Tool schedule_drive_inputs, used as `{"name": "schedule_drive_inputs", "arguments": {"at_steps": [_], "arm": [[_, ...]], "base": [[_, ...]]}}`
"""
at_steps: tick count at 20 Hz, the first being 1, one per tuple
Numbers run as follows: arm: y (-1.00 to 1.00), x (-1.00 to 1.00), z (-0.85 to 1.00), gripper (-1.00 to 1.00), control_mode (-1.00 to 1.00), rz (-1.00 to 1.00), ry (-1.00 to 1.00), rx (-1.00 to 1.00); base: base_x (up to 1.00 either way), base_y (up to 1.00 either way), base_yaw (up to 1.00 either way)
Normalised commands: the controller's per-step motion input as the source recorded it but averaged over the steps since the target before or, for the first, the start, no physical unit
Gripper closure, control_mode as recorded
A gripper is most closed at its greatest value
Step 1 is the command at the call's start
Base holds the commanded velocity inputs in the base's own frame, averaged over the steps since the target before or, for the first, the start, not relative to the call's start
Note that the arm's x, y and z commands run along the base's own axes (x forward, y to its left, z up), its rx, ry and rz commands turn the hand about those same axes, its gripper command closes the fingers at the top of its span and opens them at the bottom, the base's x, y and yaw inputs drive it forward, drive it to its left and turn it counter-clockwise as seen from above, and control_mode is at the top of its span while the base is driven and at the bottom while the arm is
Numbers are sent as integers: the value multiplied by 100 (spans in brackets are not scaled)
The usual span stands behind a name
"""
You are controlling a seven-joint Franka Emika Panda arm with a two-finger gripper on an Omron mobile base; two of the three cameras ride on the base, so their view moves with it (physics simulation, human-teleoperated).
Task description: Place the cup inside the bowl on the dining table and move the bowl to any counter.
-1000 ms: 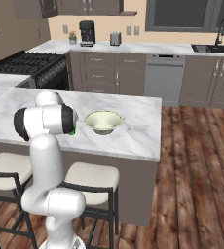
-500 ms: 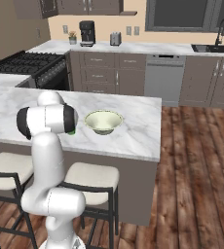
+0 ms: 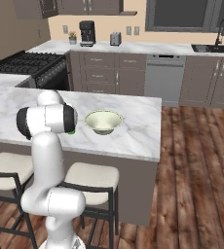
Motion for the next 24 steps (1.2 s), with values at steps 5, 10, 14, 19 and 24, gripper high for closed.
{"name": "schedule_drive_inputs", "arguments": {"at_steps": [5,10,14,19,24], "arm": [[0,0,0,100,-100,0,0,0],[0,0,0,100,-100,0,0,0],[0,0,1,100,-100,2,0,0],[0,0,24,100,-100,4,0,0],[0,0,48,100,-100,4,0,0]], "base": [[0,0,0],[0,0,0],[0,0,0],[0,0,0],[0,0,0]]}}
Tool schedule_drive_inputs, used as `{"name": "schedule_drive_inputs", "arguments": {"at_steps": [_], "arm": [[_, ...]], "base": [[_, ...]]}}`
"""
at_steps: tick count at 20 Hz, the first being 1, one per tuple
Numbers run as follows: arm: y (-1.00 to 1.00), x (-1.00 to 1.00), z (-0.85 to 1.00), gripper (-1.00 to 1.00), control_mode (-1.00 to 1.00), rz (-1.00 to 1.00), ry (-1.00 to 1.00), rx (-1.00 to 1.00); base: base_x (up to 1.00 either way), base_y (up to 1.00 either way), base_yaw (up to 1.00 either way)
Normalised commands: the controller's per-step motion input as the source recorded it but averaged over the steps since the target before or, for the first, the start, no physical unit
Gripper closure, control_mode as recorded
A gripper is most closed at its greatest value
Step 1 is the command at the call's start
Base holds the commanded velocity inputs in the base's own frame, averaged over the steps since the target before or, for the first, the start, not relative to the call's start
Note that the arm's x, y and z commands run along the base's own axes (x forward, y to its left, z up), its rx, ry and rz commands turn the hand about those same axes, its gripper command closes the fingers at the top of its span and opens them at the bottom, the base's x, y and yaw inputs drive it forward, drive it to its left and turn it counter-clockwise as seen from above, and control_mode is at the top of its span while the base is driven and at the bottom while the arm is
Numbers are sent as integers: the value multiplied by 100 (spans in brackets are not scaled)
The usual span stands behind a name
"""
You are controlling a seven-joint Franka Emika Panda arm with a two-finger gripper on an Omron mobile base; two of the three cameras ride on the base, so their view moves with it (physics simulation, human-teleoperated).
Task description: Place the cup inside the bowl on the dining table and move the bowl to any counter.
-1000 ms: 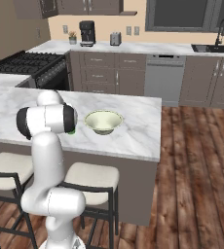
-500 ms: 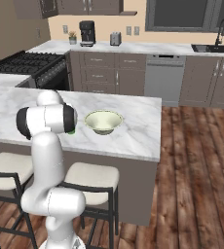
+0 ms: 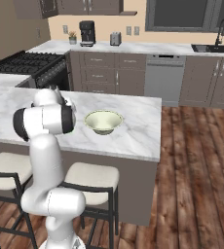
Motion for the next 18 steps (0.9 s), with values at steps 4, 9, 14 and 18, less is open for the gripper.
{"name": "schedule_drive_inputs", "arguments": {"at_steps": [4,9,14,18], "arm": [[0,0,48,100,-100,3,0,0],[0,-2,37,100,-100,4,0,0],[0,0,21,100,-100,3,0,0],[-3,0,17,100,-100,3,0,0]], "base": [[0,0,0],[0,0,0],[0,0,0],[0,0,0]]}}
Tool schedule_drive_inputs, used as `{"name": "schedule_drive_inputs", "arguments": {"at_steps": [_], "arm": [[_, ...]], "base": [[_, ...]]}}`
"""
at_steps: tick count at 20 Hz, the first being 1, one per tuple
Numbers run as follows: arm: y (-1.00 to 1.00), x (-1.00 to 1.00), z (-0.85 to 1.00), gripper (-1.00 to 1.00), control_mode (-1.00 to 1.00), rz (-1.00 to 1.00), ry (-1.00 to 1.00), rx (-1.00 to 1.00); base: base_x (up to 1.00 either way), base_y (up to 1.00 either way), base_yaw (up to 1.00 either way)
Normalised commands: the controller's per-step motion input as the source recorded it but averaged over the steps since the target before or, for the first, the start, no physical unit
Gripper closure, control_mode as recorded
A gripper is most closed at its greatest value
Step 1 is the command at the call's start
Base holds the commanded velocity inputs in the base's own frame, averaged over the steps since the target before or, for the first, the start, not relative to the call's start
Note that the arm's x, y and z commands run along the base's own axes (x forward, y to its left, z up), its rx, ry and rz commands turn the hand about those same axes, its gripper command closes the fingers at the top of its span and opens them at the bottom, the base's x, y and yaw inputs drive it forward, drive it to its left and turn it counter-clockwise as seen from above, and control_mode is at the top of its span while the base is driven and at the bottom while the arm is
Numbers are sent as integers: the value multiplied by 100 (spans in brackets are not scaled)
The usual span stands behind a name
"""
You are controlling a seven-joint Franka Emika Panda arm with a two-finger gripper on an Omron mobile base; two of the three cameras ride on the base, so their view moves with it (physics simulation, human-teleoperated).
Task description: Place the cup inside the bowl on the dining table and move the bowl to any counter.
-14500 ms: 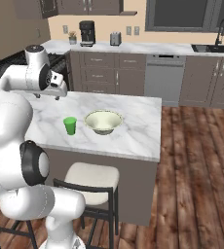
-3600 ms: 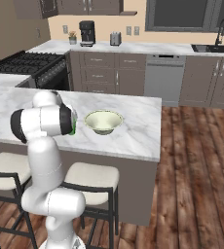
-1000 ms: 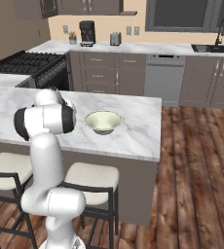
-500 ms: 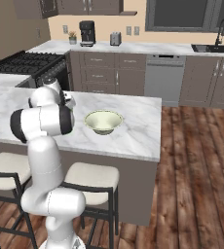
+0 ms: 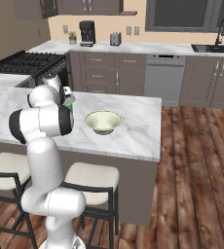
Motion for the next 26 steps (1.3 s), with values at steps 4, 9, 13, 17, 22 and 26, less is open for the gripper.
{"name": "schedule_drive_inputs", "arguments": {"at_steps": [4,9,13,17,22,26], "arm": [[-1,0,34,100,-100,2,0,0],[-16,0,20,100,-100,2,0,0],[-29,0,4,100,-100,1,0,0],[-39,0,0,100,-100,1,0,0],[-46,0,0,100,-100,6,0,0],[-44,0,0,100,-100,6,0,0]], "base": [[0,0,0],[0,0,0],[0,0,0],[0,0,0],[0,0,0],[0,0,0]]}}
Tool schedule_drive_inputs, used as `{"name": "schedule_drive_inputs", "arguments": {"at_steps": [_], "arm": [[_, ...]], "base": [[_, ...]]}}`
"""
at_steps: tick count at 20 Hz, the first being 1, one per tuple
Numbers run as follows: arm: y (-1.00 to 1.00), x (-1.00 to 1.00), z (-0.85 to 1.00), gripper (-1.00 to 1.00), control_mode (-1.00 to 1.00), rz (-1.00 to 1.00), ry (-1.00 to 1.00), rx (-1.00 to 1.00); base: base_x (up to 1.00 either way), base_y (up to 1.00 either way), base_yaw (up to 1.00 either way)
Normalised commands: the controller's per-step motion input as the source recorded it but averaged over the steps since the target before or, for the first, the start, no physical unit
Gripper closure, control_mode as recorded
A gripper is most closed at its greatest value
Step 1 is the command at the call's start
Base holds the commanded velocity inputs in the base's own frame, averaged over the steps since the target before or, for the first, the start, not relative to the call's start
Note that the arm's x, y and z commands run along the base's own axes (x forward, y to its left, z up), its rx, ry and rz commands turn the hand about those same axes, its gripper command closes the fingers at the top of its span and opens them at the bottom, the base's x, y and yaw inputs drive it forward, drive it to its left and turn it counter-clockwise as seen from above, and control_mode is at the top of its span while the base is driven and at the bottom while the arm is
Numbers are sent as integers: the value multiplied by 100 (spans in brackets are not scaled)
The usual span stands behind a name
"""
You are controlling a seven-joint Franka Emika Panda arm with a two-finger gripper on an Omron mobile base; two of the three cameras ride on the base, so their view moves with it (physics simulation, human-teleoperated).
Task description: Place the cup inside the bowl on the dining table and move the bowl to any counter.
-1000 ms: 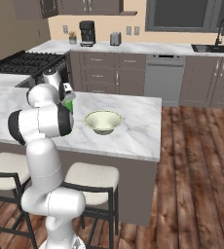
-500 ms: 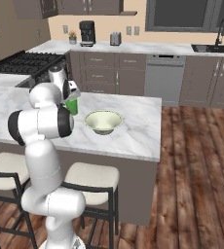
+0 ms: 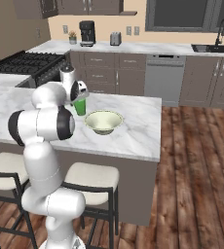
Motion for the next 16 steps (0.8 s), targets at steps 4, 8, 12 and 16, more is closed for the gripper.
{"name": "schedule_drive_inputs", "arguments": {"at_steps": [4,8,12,16], "arm": [[-42,0,0,100,-100,7,0,0],[-45,0,-7,100,-100,7,0,0],[-46,1,-12,100,-100,7,0,0],[-43,8,-10,100,-100,7,0,0]], "base": [[0,0,0],[0,0,0],[0,0,0],[0,0,0]]}}
